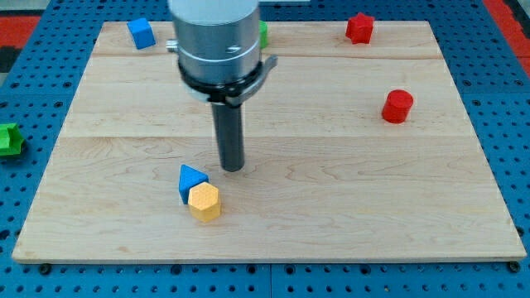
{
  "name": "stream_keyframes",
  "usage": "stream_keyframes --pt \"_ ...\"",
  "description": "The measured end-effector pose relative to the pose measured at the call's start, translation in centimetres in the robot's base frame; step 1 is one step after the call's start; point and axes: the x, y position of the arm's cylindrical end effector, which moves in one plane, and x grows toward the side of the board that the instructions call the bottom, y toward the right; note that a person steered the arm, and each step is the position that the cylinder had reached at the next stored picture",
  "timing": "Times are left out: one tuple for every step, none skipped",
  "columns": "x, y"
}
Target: Separate the yellow pentagon from blue triangle
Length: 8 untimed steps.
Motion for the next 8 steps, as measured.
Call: stream_keyframes --pt "0.0 -3.1" --pt "0.3 -5.9" --pt "0.8 -8.6" --pt "0.3 -11.0" --pt "0.2 -11.0" --pt "0.9 -12.6" --pt "2.3 -15.3" --pt "5.3 -14.3"
